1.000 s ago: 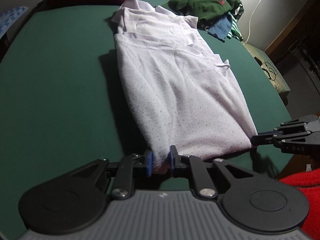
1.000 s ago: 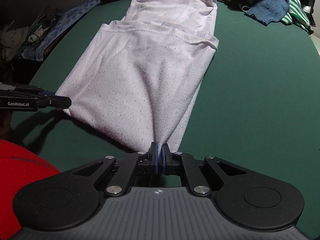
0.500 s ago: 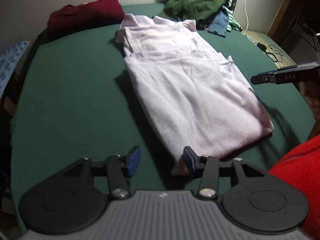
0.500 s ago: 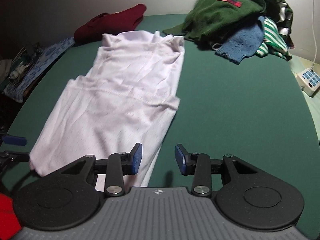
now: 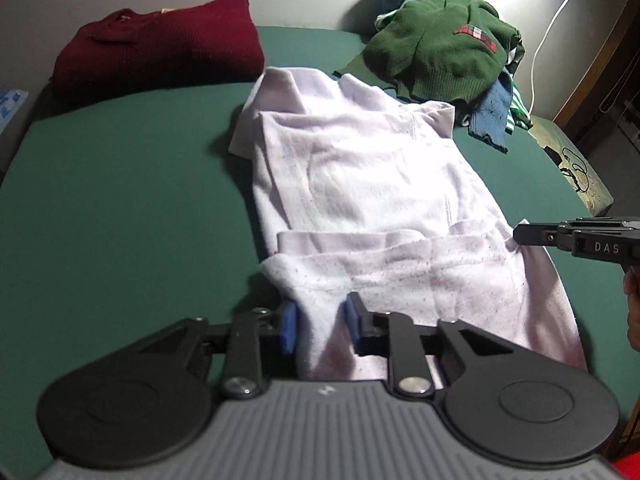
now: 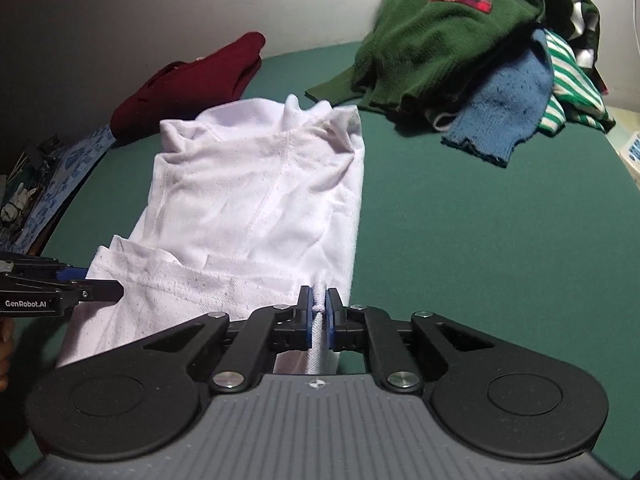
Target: Fold clothes
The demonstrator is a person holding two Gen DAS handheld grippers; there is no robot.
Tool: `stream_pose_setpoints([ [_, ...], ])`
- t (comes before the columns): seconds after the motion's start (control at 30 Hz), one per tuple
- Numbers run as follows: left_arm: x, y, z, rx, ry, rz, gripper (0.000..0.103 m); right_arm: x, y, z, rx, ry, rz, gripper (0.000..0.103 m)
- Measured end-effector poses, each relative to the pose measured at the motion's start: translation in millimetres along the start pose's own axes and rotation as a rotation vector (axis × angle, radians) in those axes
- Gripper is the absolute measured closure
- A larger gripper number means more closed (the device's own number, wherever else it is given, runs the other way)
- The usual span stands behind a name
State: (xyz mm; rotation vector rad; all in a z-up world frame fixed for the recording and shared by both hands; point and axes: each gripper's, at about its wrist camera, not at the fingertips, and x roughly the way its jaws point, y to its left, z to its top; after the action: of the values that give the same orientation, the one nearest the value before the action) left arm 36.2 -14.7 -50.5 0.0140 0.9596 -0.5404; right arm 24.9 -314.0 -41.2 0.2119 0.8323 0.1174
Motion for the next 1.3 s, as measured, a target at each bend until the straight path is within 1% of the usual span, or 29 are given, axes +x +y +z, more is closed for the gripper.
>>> stream_pose_setpoints([
  [0.07, -2.5, 2.0, 1.2, -0.009, -0.018, 0.001, 0.095, 3.4, 0.4, 4.0, -0.003, -0.013, 0.012, 0.096],
  [0.17, 1.0, 8.2, -5.2, -0.032, -0.013, 0.020, 0.095, 16.5, -0.1, 2.2, -0.028, 0.006, -0.018, 0.095],
  [0.27, -0.8, 9.3, -6.8, -0.028, -0.015, 0.034, 0.094, 14.0, -2.2, 2.9, -0.037, -0.016, -0.026, 0.092],
  [0.33, -3.8, 9.2, -6.1, -0.022, -0.018, 0.041, 0.094, 12.4, -3.6, 3.5, -0.042, -0.030, -0.031, 0.084],
  [0.37, -5.6, 9.2, -5.7, -0.018, -0.019, 0.046, 0.094, 11.1, -4.2, 3.7, -0.043, -0.038, -0.029, 0.082],
  [0.43, -10.9, 9.4, -4.4, 0.001, -0.024, 0.060, 0.094, 5.9, -5.2, 4.5, -0.029, -0.051, 0.001, 0.067],
  [0.47, -13.5, 9.5, -3.7, 0.011, -0.026, 0.067, 0.093, 3.2, -4.9, 4.8, -0.027, -0.058, 0.014, 0.066],
  [0.5, -16.1, 9.7, -3.0, 0.021, -0.029, 0.074, 0.088, 0.1, -1.9, 5.2, -0.045, -0.068, 0.019, 0.066],
  [0.53, -19.9, 9.1, -2.2, 0.033, -0.036, 0.082, 0.085, -3.7, 2.7, 5.7, -0.086, -0.082, 0.025, 0.066],
  [0.57, -26.8, 6.9, -0.9, 0.055, -0.056, 0.090, 0.080, -8.2, 9.1, 5.6, -0.149, -0.101, 0.033, 0.066],
  [0.6, -32.6, 5.2, 0.8, 0.073, -0.072, 0.095, 0.065, -12.7, 15.5, 5.5, -0.211, -0.120, 0.040, 0.066],
  [0.63, -37.3, 3.8, 2.7, 0.090, -0.087, 0.098, 0.059, -15.9, 21.9, 5.4, -0.273, -0.131, 0.051, 0.066],
  [0.67, -40.4, 2.3, 4.7, 0.106, -0.098, 0.097, 0.059, -15.3, 28.4, 5.1, -0.332, -0.120, 0.073, 0.066],
  [0.7, -38.4, 0.2, 7.2, 0.118, -0.097, 0.089, 0.059, -13.4, 34.3, 4.7, -0.384, -0.106, 0.092, 0.068],
  [0.77, -33.3, -4.4, 11.7, 0.141, -0.092, 0.074, 0.059, -2.1, 42.3, 3.5, -0.443, -0.064, 0.112, 0.069],
  [0.83, -20.2, -11.5, 13.0, 0.168, -0.074, 0.063, 0.059, 13.4, 43.9, 3.4, -0.467, -0.031, 0.098, 0.069],
  [0.9, -6.5, -18.7, 12.9, 0.191, -0.051, 0.059, 0.059, 25.1, 42.1, 4.7, -0.456, -0.008, 0.110, 0.071],
  [0.97, 4.0, -24.0, 11.5, 0.210, -0.041, 0.074, 0.059, 23.1, 44.8, 7.8, -0.456, -0.031, 0.121, 0.086],
  [1.0, 7.9, -23.8, 10.6, 0.211, -0.030, 0.085, 0.062, 22.1, 46.2, 9.4, -0.456, -0.042, 0.127, 0.098],
  [1.07, 14.8, -23.0, 8.6, 0.211, -0.012, 0.106, 0.062, 20.1, 48.9, 12.6, -0.456, -0.064, 0.139, 0.099],
  [1.13, 14.6, -20.6, 6.5, 0.200, -0.014, 0.116, 0.057, 19.7, 51.9, 15.1, -0.458, -0.083, 0.148, 0.099],
  [1.23, 14.1, -18.0, 4.1, 0.185, -0.016, 0.132, 0.056, 35.4, 58.0, 10.8, -0.489, -0.071, 0.129, 0.099],
  [1.3, 13.8, -16.7, 4.0, 0.175, -0.017, 0.136, 0.054, 49.6, 59.0, 3.5, -0.522, -0.066, 0.099, 0.098],
])
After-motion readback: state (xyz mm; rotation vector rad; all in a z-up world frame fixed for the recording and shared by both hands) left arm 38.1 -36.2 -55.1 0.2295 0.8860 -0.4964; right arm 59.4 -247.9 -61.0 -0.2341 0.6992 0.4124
